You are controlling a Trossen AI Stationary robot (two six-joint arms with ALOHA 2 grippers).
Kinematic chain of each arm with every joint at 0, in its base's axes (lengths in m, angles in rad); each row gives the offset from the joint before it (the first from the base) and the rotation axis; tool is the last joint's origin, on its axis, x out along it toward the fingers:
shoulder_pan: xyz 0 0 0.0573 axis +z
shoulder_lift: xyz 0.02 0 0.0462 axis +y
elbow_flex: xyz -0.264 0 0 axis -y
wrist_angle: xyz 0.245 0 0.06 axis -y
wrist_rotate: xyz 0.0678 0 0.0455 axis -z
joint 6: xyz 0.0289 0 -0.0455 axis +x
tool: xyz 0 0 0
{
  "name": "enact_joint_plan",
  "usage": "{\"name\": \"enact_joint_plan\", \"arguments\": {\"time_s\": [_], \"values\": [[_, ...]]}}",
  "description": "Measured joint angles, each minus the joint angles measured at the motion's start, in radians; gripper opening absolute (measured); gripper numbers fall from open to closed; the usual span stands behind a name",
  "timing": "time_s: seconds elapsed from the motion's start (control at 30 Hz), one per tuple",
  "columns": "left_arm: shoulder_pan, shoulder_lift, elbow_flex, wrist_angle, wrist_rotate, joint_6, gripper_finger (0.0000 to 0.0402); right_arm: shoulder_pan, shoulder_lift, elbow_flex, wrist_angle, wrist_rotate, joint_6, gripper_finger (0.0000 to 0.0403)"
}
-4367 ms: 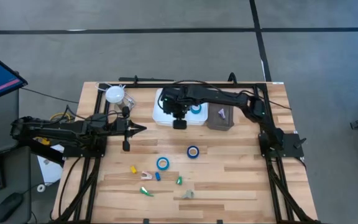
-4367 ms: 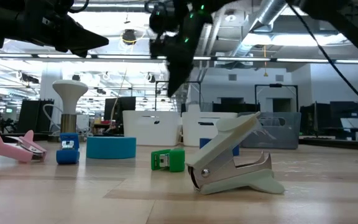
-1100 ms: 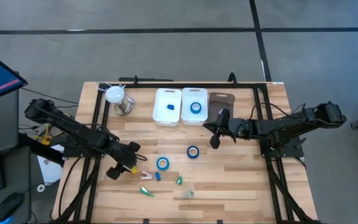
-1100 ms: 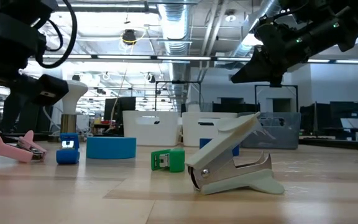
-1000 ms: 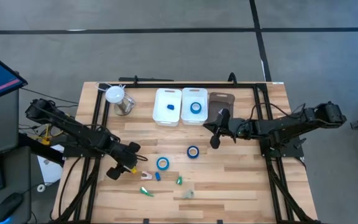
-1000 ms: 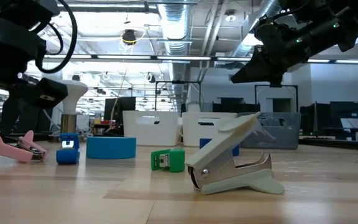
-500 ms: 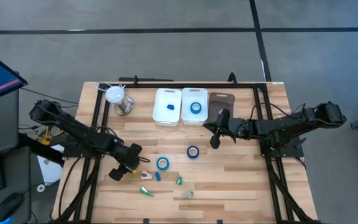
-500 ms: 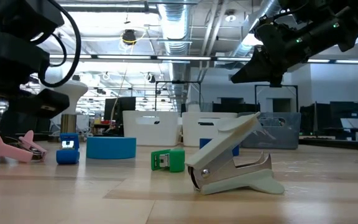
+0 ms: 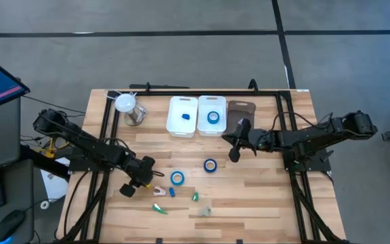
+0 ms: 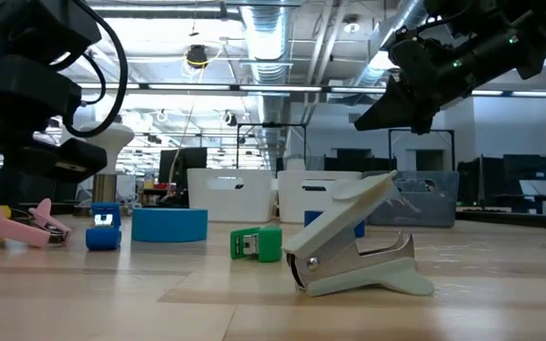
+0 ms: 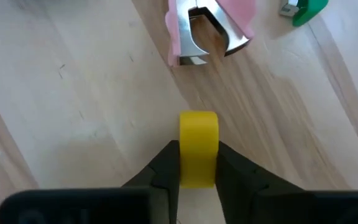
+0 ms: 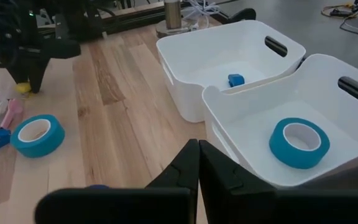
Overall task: Pick and place Stapler, Stapler remover, tape
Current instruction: Put the yellow stapler into the left white bin
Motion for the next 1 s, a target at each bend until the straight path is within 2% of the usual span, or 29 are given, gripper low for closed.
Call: {"name": "enact_joint_plan", "arguments": {"time_s": [0.1,0.33,0.47,0.7,0.8,1.0], "values": [[0.0,-0.001,0.0,0.001,0.004,-0.022,0.005,0.0,0.0,0.0,-0.004,0.0,0.002,0.0],[0.0,-0.026,-0.005,0.02,-0.031,-0.124,0.0056,0.0,0.0,0.0,-0.023,0.0,0.002,0.0],[0.015,-0.102,-0.003,0.041,-0.149,-0.122,0.0052,0.0,0.0,0.0,-0.026,0.0,-0.018,0.0],[0.099,-0.258,-0.003,0.067,-0.415,-0.089,0.0052,0.0,0.0,0.0,-0.03,0.0,-0.055,0.0],[0.161,-0.31,-0.003,0.157,-0.467,-0.011,0.0052,-0.004,0.0,0.0,-0.033,0.0,-0.061,0.0],[0.331,-0.341,-0.002,0.45,-0.467,0.131,0.0051,-0.023,0.0,0.0,-0.033,0.0,-0.061,0.0]]}}
